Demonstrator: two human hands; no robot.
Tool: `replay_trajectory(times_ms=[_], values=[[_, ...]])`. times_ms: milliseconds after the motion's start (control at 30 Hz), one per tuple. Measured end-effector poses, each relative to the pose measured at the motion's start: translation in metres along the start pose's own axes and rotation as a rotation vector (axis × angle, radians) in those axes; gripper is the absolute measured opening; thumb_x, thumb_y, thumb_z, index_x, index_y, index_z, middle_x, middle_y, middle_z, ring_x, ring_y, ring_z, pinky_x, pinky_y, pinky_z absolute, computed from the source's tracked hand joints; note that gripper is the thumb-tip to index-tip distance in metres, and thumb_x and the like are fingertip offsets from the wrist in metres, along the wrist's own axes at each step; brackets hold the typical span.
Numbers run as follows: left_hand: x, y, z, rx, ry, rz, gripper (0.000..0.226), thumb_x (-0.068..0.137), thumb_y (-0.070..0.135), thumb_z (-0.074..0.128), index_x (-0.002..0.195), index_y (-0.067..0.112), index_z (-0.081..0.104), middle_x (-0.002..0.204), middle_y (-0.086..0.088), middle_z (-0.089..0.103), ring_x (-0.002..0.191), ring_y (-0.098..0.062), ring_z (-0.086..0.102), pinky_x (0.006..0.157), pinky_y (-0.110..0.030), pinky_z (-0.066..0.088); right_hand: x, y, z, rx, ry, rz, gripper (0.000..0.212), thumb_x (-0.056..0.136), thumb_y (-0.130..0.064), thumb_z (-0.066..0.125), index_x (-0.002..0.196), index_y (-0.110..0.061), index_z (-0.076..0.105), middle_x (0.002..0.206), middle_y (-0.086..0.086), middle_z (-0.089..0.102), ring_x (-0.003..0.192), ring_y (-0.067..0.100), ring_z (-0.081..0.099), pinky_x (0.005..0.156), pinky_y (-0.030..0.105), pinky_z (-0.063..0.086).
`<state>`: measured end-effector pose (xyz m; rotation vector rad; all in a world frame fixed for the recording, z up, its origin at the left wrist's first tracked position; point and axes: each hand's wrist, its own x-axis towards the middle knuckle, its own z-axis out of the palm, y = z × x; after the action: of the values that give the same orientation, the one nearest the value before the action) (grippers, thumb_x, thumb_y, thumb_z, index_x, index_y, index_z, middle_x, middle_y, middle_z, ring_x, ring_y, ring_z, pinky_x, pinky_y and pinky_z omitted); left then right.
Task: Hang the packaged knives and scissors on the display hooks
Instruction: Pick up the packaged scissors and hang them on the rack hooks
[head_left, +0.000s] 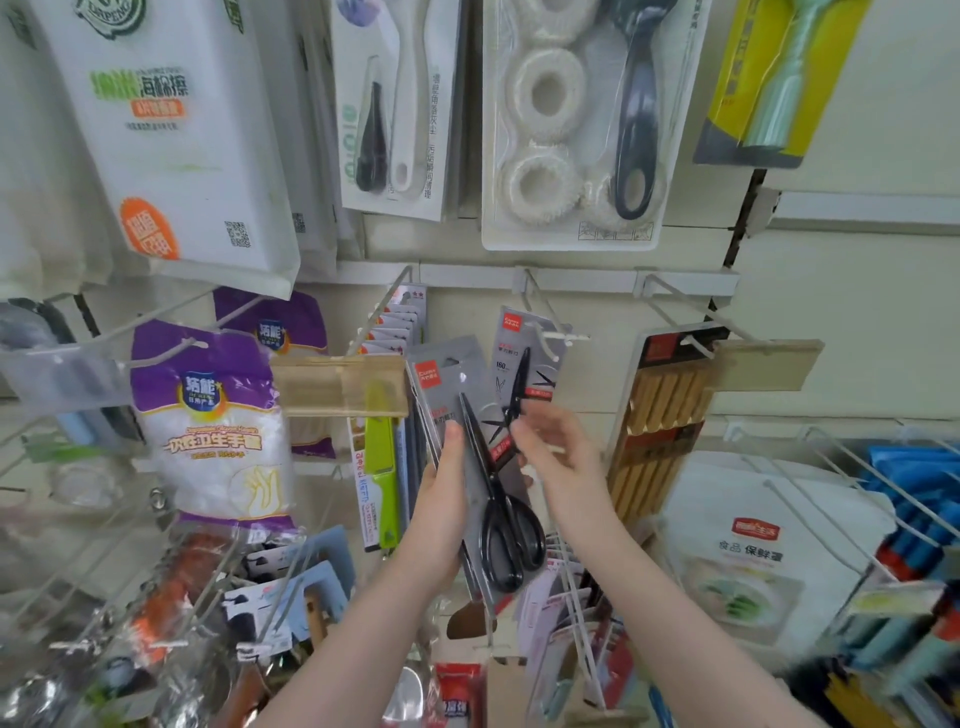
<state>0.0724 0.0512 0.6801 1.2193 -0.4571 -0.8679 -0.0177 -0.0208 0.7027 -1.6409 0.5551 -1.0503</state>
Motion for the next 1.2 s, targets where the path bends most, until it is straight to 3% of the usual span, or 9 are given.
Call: replay_trajectory(times_ms=[167, 300, 367, 433, 500, 600, 700, 900, 1200], values=[[-0.018, 0.004, 0.000, -0.067, -0.070, -0.003, 0.065, 0.064, 0.069, 0.061, 0.114, 0.028, 0.063, 0.112, -0.005, 0.071, 0.103, -0.021, 0.067, 0.100, -0.045, 0.047, -0.022, -0.002, 0.005, -0.067, -0.058, 0.075, 0.026, 0.083, -0.015, 0.068, 0.101, -0.030, 0.058, 0.092, -0.002, 0.064, 0.088, 0.007, 0.062, 0.083, 0.026, 0.053], [-0.029, 0.004, -0.004, 0.003, -0.047, -0.023, 0.107, 0.048, 0.081, 0.062, 0.137, 0.024, 0.043, 0.130, -0.006, 0.059, 0.114, -0.024, 0.060, 0.102, -0.044, 0.045, -0.033, -0.003, 0.004, -0.131, -0.006, 0.113, 0.031, 0.082, -0.014, 0.068, 0.111, -0.017, 0.058, 0.099, 0.006, 0.066, 0.094, 0.020, 0.063, 0.089, 0.040, 0.053], [-0.033, 0.004, -0.007, 0.054, -0.083, -0.027, 0.098, 0.055, 0.076, 0.064, 0.136, 0.022, 0.044, 0.126, -0.003, 0.061, 0.113, -0.020, 0.060, 0.099, -0.041, 0.047, -0.039, -0.003, 0.005, -0.111, 0.025, 0.115, 0.030, 0.082, -0.013, 0.068, 0.110, -0.017, 0.058, 0.097, 0.005, 0.065, 0.093, 0.017, 0.062, 0.088, 0.034, 0.053], [-0.036, 0.004, -0.008, 0.065, -0.128, 0.039, 0.049, 0.078, 0.052, 0.063, 0.117, 0.022, 0.059, 0.099, 0.008, 0.074, 0.091, -0.008, 0.069, 0.083, -0.029, 0.052, -0.042, -0.004, 0.004, -0.084, 0.047, 0.099, 0.025, 0.083, -0.011, 0.067, 0.102, -0.023, 0.057, 0.091, -0.003, 0.064, 0.087, 0.010, 0.060, 0.077, 0.017, 0.051], [-0.038, 0.005, -0.011, 0.064, -0.157, 0.083, 0.014, 0.087, 0.031, 0.057, 0.099, 0.028, 0.064, 0.079, 0.014, 0.075, 0.078, -0.002, 0.071, 0.076, -0.025, 0.052, -0.044, -0.006, 0.002, -0.076, 0.084, 0.095, 0.025, 0.084, -0.009, 0.066, 0.100, -0.024, 0.055, 0.089, -0.007, 0.063, 0.086, 0.010, 0.061, 0.073, 0.015, 0.050], [-0.037, 0.008, -0.017, 0.082, -0.126, 0.137, 0.025, 0.081, 0.038, 0.061, 0.104, 0.031, 0.066, 0.091, 0.015, 0.075, 0.094, -0.008, 0.069, 0.087, -0.031, 0.051, -0.042, -0.007, -0.005, -0.066, 0.194, 0.077, 0.027, 0.084, -0.005, 0.064, 0.092, -0.027, 0.051, 0.087, -0.004, 0.063, 0.085, 0.014, 0.061, 0.082, 0.034, 0.053], [-0.034, 0.009, -0.022, 0.118, -0.069, 0.175, 0.009, 0.086, 0.037, 0.060, 0.093, 0.035, 0.066, 0.088, 0.016, 0.075, 0.091, -0.005, 0.068, 0.080, -0.024, 0.051, -0.034, -0.007, -0.013, -0.076, 0.256, 0.078, 0.027, 0.086, -0.006, 0.061, 0.090, -0.031, 0.050, 0.090, -0.006, 0.063, 0.089, 0.014, 0.062, 0.087, 0.040, 0.052], [-0.035, 0.007, -0.025, 0.208, -0.063, 0.192, 0.009, 0.090, 0.034, 0.057, 0.090, 0.035, 0.066, 0.093, 0.006, 0.075, 0.096, -0.013, 0.067, 0.091, -0.031, 0.050, -0.017, -0.007, -0.018, -0.162, 0.298, 0.075, 0.024, 0.089, -0.012, 0.059, 0.105, -0.025, 0.047, 0.099, -0.006, 0.060, 0.097, 0.016, 0.059, 0.091, 0.034, 0.047], [-0.030, 0.007, -0.025, 0.173, -0.093, 0.250, 0.017, 0.092, 0.023, 0.055, 0.082, 0.035, 0.064, 0.070, 0.023, 0.072, 0.070, 0.010, 0.066, 0.061, -0.004, 0.047, -0.001, -0.001, -0.014, -0.178, 0.274, 0.072, 0.027, 0.090, -0.009, 0.056, 0.116, -0.012, 0.050, 0.094, -0.009, 0.059, 0.084, 0.004, 0.056, 0.069, 0.012, 0.042]])
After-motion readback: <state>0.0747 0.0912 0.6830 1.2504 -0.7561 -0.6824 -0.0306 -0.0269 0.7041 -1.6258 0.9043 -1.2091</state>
